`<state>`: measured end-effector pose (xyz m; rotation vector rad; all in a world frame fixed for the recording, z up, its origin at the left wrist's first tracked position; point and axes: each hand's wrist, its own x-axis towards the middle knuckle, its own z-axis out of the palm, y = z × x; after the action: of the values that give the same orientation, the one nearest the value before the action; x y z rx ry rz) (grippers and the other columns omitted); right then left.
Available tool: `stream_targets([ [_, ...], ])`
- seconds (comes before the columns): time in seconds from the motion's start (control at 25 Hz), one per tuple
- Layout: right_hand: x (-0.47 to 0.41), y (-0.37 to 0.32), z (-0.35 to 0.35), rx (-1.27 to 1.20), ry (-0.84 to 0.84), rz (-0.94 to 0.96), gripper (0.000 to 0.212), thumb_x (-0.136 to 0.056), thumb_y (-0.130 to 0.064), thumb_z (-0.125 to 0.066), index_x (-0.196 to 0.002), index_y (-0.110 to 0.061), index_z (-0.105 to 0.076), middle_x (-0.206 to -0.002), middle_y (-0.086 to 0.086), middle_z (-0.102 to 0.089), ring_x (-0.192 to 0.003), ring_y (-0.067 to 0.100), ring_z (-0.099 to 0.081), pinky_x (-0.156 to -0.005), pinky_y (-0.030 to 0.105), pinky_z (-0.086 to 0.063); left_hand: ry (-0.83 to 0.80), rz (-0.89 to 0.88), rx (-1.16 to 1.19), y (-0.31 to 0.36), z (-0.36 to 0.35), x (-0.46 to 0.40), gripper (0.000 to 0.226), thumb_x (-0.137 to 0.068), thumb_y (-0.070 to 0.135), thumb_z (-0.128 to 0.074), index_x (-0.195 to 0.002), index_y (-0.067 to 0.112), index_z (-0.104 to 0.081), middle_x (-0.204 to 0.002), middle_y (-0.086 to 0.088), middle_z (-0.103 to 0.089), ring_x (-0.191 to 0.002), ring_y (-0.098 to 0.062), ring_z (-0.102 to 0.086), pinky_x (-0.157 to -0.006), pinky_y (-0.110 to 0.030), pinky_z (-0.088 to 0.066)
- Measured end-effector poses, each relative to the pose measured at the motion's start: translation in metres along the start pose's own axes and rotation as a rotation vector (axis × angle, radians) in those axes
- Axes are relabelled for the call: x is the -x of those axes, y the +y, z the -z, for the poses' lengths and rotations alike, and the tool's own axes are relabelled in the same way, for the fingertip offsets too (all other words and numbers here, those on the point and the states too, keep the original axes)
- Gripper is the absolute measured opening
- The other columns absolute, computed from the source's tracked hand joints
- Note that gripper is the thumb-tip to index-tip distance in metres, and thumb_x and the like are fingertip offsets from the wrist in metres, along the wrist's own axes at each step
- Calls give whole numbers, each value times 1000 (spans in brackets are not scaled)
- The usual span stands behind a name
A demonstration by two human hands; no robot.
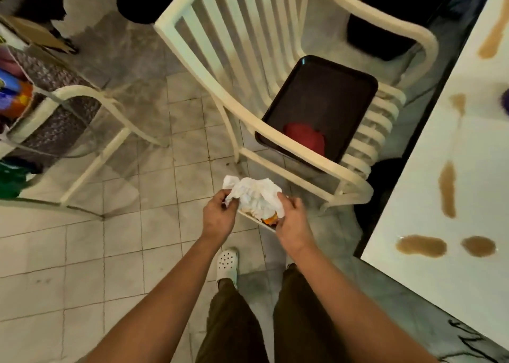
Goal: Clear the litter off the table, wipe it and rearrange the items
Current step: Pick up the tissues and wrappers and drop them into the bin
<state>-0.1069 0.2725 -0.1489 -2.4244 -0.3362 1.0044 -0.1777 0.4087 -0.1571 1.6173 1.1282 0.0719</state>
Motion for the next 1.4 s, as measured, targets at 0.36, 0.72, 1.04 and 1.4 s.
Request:
stream_targets([
  [0.36,-87,89,-105,-209,236,-329,37,-89,-5,-54,-124,-17,-49,-119,6,-55,-100,20,-55,-84,35,-54,-167,7,-241,-117,-43,-117,25,-88,5,-55,-111,5,-65,-97,-7,-64,-87,-18,-56,-65,-8,-33],
  [0.72,-186,136,-172,7,148,-275,36,-86,-5,-56,-117,-22,-56,-129,3,-43,-108,20,-52,-96,34,-49,-510,-126,-870,-197,-110,-200,47,-93,27,-49,-138,18,-41,-142,-8,-39,-129,-26,-39,-104,-35,-35],
  [1.04,-238,171,-210,488,-140,-209,50,-95,-27,-44,-142,-20,-26,-147,4,-29,-136,30,-24,-109,45,-33,-781,-164,-941,-237,-141,-231,69,-94,28,-48,-149,17,-8,-154,-7,-23,-135,-28,-35,-108,-36,-33],
  [1.4,-160,125,-166,107,191,-289,41,-93,-18,-48,-133,-23,-44,-144,1,-36,-129,22,-34,-107,38,-36,-278,-166,-480,-183,-84,-154,31,-89,10,-54,-118,16,-59,-126,-4,-50,-88,-18,-58,-78,-25,-48],
])
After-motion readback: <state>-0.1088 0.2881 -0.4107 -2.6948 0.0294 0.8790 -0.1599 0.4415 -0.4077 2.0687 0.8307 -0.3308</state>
